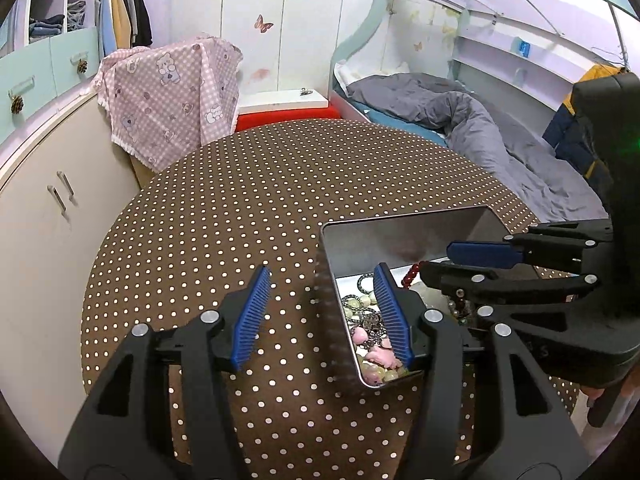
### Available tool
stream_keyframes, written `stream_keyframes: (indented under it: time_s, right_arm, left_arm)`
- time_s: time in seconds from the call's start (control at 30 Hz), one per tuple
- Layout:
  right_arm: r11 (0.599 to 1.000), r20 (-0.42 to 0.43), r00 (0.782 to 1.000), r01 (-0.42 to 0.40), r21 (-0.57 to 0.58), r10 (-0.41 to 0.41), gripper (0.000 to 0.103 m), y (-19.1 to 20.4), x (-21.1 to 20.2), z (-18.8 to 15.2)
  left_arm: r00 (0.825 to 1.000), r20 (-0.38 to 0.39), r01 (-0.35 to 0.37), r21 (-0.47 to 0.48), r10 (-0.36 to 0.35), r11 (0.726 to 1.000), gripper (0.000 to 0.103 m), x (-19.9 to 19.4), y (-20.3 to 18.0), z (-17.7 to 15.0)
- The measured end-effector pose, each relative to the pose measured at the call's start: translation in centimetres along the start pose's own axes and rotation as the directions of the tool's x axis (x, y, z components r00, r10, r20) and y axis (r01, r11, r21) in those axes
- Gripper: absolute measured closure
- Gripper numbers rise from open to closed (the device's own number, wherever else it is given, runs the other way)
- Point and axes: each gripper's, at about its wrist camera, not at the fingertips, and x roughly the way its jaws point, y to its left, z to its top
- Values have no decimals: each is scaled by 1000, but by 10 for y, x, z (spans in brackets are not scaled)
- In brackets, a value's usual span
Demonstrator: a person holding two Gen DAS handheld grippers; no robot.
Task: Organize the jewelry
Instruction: 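Open both grippers to release the charm and pendant in the box, then grasp the last small white charm on the table with the right gripper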
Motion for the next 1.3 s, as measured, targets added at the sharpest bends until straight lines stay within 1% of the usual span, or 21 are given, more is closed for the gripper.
stream_keyframes:
  time_s: [0.2, 0.37, 0.63, 0.73, 0.9, 1.03, 1.17, 1.3]
  right_arm:
    - [1000, 4, 1000, 1, 7, -1, 75, -3, -4, -1]
    - [1000, 15, 1000, 1, 8, -1, 71, -1, -11, -1]
    - [999, 66, 998, 12, 30, -14, 58, -2, -38, -8]
    - [999, 89, 996, 25, 39, -28, 55, -2, -52, -14]
    - [997, 117, 992, 41, 63, -49, 47, -7, -74, -29]
    - [995, 124, 990, 55, 88, -66, 43, -12, -85, -45]
    - [990, 107, 991, 67, 120, -80, 39, -20, -89, -65]
    - [986, 76, 993, 76, 148, -88, 38, -26, -87, -86]
  left_arm:
    - [1000, -2, 3, -5, -3, 1000, 48, 0, 1, 0]
    - [1000, 6, 2, -5, -2, 1000, 46, -3, 3, 0]
    - [999, 38, 6, 0, -6, 1000, 42, -27, -3, -4]
    - [998, 55, 14, 9, -15, 1000, 40, -39, -10, -8]
    - [997, 73, 25, 24, -27, 999, 38, -57, -20, -16]
    - [997, 74, 25, 27, -27, 999, 36, -66, -26, -22]
    - [998, 59, 15, -9, -15, 1000, 36, -66, -22, -23]
    - [999, 34, -17, -37, 19, 999, 36, -57, -13, -18]
